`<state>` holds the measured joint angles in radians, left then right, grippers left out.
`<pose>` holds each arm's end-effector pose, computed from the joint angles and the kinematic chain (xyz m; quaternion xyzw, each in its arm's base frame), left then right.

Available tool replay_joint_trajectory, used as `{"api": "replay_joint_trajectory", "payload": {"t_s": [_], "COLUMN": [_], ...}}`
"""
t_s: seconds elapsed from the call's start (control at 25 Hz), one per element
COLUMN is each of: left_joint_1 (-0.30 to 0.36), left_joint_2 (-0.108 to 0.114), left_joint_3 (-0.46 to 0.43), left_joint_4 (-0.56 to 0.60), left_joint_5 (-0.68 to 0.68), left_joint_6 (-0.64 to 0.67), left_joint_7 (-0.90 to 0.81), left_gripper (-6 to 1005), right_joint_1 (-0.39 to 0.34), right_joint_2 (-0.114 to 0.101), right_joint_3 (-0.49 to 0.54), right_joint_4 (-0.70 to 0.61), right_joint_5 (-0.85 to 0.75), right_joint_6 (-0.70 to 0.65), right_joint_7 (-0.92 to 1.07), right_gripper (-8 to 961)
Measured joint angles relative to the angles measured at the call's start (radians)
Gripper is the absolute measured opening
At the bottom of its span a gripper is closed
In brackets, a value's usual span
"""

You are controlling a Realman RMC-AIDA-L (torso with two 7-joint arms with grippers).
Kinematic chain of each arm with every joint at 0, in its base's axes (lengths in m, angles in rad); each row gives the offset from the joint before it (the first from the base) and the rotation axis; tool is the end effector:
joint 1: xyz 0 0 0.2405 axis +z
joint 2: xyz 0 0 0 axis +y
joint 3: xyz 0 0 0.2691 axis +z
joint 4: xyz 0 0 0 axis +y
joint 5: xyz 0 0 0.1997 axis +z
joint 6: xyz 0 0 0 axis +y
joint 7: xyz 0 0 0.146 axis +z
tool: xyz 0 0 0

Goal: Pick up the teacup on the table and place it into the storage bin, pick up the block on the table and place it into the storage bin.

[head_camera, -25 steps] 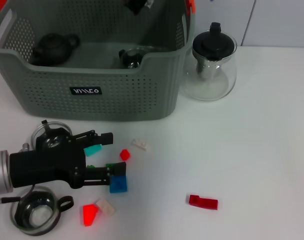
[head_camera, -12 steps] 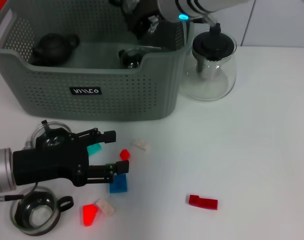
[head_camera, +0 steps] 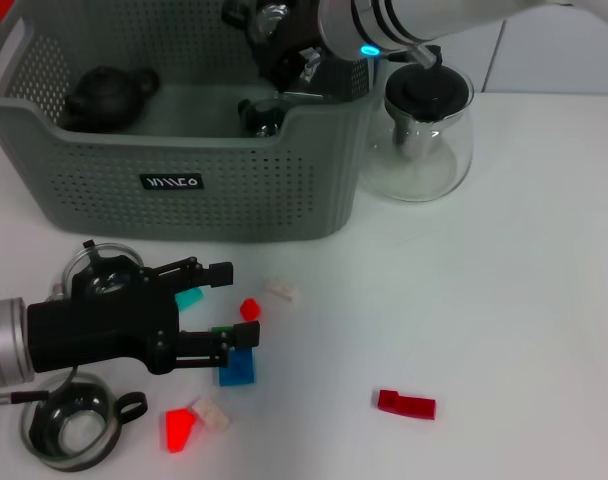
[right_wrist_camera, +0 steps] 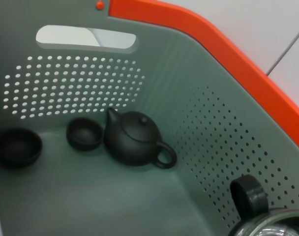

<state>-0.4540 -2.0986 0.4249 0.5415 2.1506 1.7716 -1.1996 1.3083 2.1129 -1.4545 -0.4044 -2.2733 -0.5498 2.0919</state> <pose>-0.2884 0.2716 -0.0153 -0.9191 -0.2222 -0.3109 0.0961 0.0385 0.4841 -0.1035 -0.9506 0.0355 -0.0319 0.3068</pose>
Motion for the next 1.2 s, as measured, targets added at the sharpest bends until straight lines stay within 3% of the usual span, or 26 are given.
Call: {"api": "replay_joint_trajectory", "payload": {"t_s": [1.2], "left_joint_1": [-0.003], "left_joint_2": [0.0], "left_joint_3": [0.002], "left_joint_4": [0.0], "left_joint_5": [0.0], "left_joint_6": [-0.015], "left_joint_7": [0.0], "left_gripper": [906], "right_joint_1": [-0.013], "right_joint_2": [0.003], "right_joint_3": [-0.026], "right_joint_4": [0.002], "right_joint_5": [0.0], "right_joint_6": [-0.016], "right_joint_7": [0.007], "right_gripper": [66]}}
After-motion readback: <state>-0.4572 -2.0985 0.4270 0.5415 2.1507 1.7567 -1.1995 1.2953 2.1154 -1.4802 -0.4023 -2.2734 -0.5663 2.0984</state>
